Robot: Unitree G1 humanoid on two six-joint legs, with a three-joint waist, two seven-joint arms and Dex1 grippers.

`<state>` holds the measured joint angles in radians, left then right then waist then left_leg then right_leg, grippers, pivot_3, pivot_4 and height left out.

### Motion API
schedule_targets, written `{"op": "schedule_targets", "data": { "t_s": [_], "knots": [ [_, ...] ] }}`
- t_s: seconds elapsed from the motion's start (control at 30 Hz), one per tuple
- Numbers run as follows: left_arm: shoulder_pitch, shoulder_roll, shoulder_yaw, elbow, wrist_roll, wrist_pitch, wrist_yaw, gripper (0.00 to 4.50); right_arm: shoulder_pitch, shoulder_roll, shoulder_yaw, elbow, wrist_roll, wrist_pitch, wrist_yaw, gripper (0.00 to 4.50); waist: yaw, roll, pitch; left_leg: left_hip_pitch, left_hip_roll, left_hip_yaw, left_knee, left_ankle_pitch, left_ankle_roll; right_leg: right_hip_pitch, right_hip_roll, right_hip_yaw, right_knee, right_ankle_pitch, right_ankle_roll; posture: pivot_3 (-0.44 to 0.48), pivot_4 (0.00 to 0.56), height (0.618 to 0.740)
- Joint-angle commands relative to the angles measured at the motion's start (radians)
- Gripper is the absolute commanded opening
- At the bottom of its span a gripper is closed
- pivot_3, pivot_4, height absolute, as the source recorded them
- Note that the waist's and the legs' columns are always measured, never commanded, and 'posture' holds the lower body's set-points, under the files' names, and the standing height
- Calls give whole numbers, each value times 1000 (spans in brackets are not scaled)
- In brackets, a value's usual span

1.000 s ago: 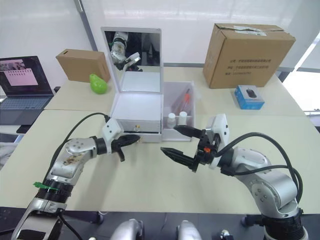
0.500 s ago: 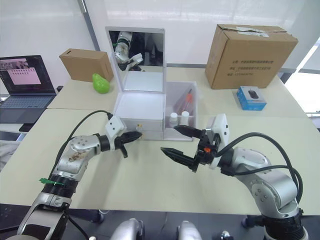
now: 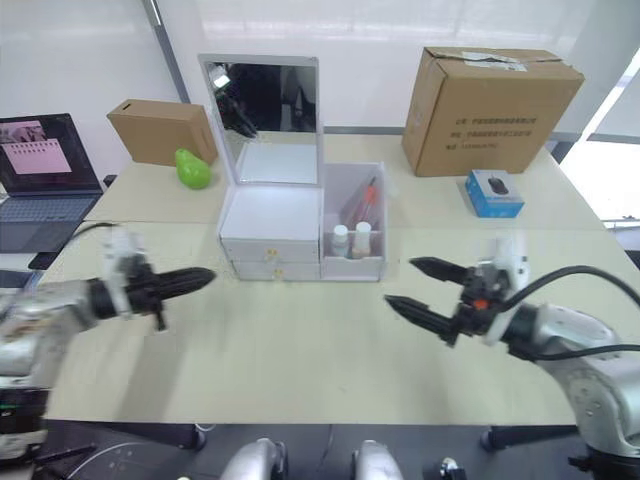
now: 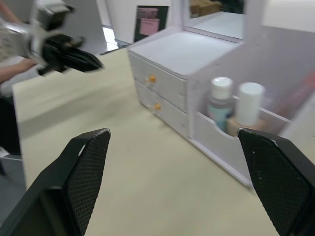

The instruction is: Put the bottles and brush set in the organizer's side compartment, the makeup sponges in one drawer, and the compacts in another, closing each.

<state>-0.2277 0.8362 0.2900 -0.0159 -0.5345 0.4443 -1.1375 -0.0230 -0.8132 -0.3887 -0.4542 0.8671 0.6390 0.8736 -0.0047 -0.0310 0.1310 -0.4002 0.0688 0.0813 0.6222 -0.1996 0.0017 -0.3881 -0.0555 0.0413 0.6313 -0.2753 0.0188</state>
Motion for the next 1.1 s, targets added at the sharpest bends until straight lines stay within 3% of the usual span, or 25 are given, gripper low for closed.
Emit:
{"op": "schedule_targets", "data": {
  "t_s": [0.03, 0.2, 0.33, 0.5, 1.1],
  "knots": [
    [102, 110, 171, 14, -13, -2, -45, 1519, 73, -67, -130, 87, -58, -59, 86, 4500, 1, 0, 0, 0, 0, 1, 0, 0, 0, 0, -1, 0, 0, 0, 0, 0, 150, 740],
    [230, 206, 371, 176, 35, -89, -56, 3061, 171, -110, -224, 258, -144, -144, 185, 4500, 5, 0, 0, 2, 0, 3, -4, 0, 0, -1, -4, 0, -2, -4, -6, 0, 150, 740],
    [283, 204, 423, 274, 69, -170, -47, 4373, 213, -103, -232, 381, -221, -223, 225, 4500, 9, 1, 1, 5, 0, 5, -7, 0, -1, -3, -6, 0, -3, -5, -8, 0, 150, 740],
    [325, 172, 396, 307, 95, -221, -33, 4448, 219, -83, -213, 445, -269, -278, 238, 4500, 10, 1, 1, 5, 0, 6, -8, -5, -8, -2, -7, 1, -3, -5, -8, 0, 150, 740],
    [263, 170, 385, 251, 68, -141, 20, 4448, 200, -52, -219, 371, -234, -240, 205, 4500, 10, 1, 1, 5, 0, 7, -9, -4, -7, -1, -5, 1, -2, -3, -4, 0, 150, 740]
  ]
}}
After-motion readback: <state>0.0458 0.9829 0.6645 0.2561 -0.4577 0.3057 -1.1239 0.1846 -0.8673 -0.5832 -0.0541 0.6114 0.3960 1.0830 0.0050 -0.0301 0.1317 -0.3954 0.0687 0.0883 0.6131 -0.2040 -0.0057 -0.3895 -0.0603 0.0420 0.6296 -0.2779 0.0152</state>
